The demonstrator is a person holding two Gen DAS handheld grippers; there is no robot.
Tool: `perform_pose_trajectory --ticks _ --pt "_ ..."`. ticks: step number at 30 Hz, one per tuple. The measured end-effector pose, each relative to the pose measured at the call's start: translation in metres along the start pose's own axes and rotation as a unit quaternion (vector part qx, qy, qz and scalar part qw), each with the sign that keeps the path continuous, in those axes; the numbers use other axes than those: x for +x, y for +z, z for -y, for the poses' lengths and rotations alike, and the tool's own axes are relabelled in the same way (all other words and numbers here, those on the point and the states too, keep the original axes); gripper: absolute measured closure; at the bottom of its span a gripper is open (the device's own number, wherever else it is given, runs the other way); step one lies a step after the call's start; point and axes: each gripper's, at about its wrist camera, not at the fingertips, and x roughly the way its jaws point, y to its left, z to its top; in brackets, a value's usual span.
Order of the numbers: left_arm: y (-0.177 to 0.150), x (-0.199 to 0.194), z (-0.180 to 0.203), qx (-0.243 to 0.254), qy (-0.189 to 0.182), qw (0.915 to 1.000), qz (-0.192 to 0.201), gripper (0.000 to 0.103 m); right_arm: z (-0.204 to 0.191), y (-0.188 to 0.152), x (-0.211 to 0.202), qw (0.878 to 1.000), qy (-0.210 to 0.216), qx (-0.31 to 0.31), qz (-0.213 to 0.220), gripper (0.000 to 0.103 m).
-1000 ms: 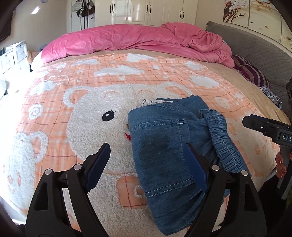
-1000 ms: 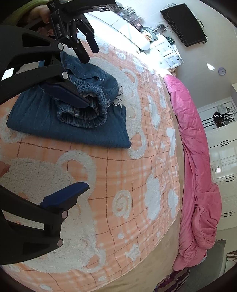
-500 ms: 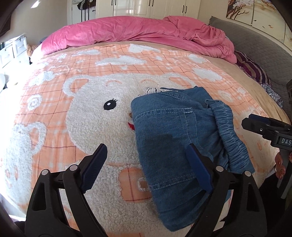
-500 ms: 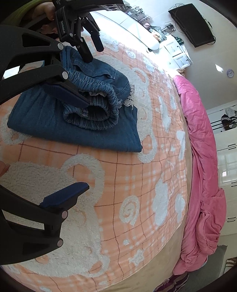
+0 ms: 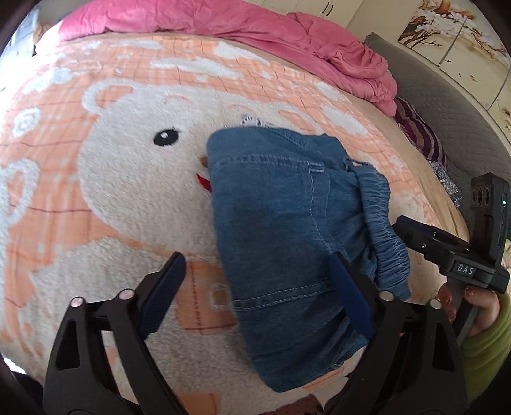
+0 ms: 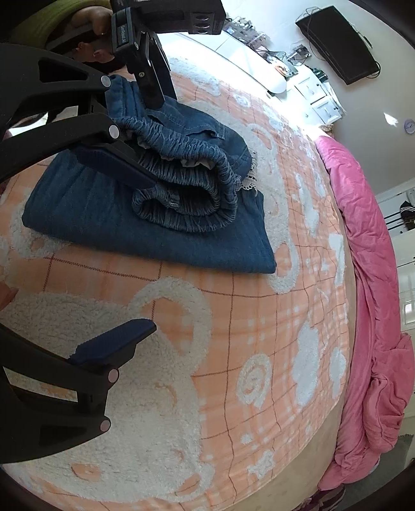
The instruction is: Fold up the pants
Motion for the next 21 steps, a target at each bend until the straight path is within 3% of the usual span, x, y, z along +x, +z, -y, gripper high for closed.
perform_pose_trajectory --ticks 4,7,10,17,21 --pt "0.002 0.006 0.002 -0.002 -0.008 1.0000 0.002 0.037 0.001 0.001 0.007 1.000 0.010 0.013 -0.008 0.020" --pt "0.003 0.009 0.003 -0.002 -0.010 0.9999 0.005 0.038 0.006 0.005 0.010 0.999 0.022 0.029 -0.006 0.021" --pt "0.003 0.011 0.004 -0.003 -0.010 0.9999 0.012 0.038 0.013 0.010 0.015 0.998 0.037 0.057 -0.008 0.029" --pt "0.006 0.014 0.011 0.025 0.002 0.9995 0.021 0.042 0.010 0.021 0.033 0.997 0.048 0.061 -0.020 0.059" --pt "0.006 0.016 0.012 0.028 0.005 0.9993 0.024 0.042 0.005 0.026 0.041 0.998 0.044 0.047 -0.023 0.061"
